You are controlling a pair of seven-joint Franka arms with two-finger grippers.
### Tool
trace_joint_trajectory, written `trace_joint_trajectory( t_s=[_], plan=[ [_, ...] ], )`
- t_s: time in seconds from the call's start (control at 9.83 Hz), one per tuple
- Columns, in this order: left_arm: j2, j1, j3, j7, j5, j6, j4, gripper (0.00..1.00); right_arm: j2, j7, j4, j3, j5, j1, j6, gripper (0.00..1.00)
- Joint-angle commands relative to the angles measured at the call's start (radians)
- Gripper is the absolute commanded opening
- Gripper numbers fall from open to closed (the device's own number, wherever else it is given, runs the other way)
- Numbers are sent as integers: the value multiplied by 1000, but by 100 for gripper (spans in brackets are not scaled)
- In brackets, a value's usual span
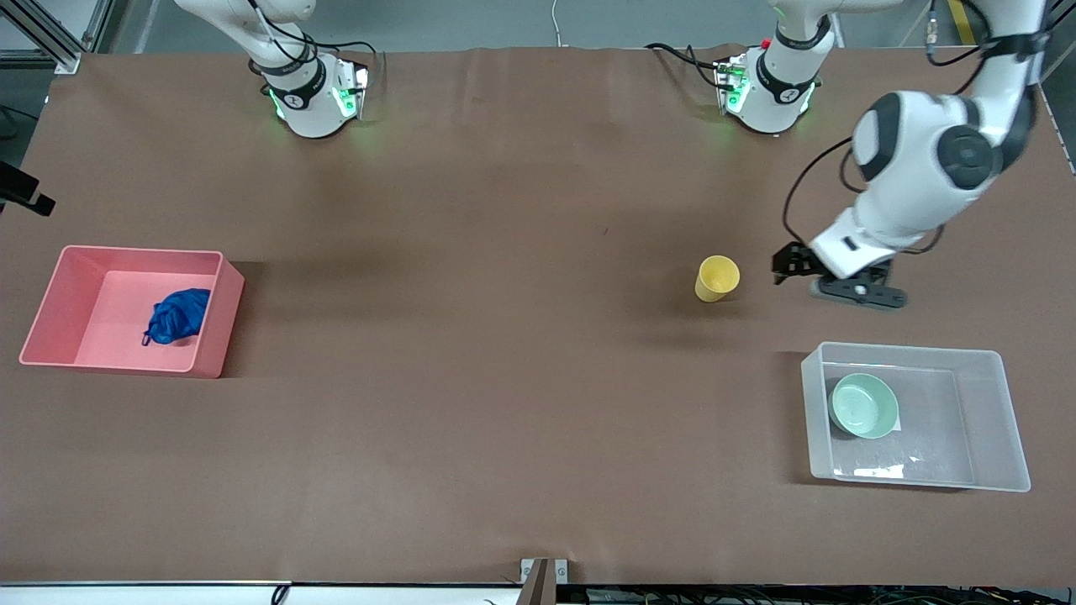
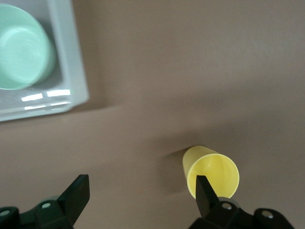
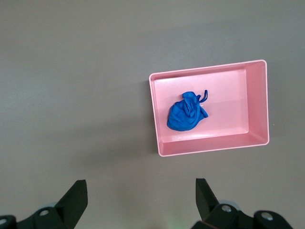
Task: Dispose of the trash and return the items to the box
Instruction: 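Withdraw the right gripper while the left gripper moves to the yellow cup, then grasp the yellow cup with the left gripper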
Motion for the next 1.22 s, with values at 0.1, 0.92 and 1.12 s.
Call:
trace_joint_trajectory(
  t_s=[0.1, 0.92, 1.12],
  plan=[
    [154, 4, -69, -12, 23, 133, -70, 96, -5, -20, -2, 5, -32, 26, 6, 100],
    [142, 9, -97, -6, 23, 82, -72, 0, -4, -57, 42, 7, -50, 27, -2, 100],
    [96, 16, -71, 44, 22, -44, 15, 0, -4, -54, 41, 8, -50, 29, -3, 100]
  ],
)
